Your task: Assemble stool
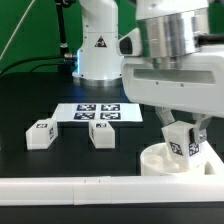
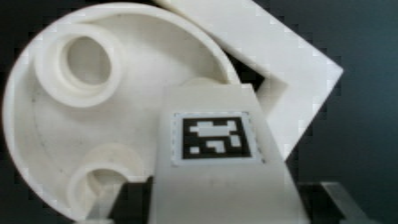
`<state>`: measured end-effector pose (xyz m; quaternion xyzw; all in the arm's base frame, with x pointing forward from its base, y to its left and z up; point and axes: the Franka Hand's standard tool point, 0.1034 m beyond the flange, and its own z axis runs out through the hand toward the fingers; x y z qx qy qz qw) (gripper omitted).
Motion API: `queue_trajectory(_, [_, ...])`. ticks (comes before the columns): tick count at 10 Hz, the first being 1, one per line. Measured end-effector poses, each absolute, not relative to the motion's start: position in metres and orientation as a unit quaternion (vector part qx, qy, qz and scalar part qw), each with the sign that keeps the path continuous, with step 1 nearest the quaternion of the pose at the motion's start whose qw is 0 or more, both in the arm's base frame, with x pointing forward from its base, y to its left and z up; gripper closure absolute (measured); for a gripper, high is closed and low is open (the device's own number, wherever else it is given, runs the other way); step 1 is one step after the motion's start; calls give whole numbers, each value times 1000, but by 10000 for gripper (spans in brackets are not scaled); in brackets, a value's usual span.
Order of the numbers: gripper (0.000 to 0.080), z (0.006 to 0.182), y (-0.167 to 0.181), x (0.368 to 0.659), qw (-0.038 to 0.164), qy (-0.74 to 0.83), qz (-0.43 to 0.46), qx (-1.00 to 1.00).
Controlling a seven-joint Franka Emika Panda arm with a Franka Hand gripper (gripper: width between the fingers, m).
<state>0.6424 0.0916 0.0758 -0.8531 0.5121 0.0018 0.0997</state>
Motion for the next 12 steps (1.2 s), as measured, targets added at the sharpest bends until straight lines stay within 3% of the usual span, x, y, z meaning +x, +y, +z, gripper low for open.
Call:
queue_trajectory(4, [461,75,92,642,99,604,15,-791])
queue_trajectory(7, [461,72,102,640,108,780,51,-615])
queue_trajectory(9, [461,72,104,640,142,863,48,-483])
queue_trajectory(12, [461,72,105,640,146,886,55,-436])
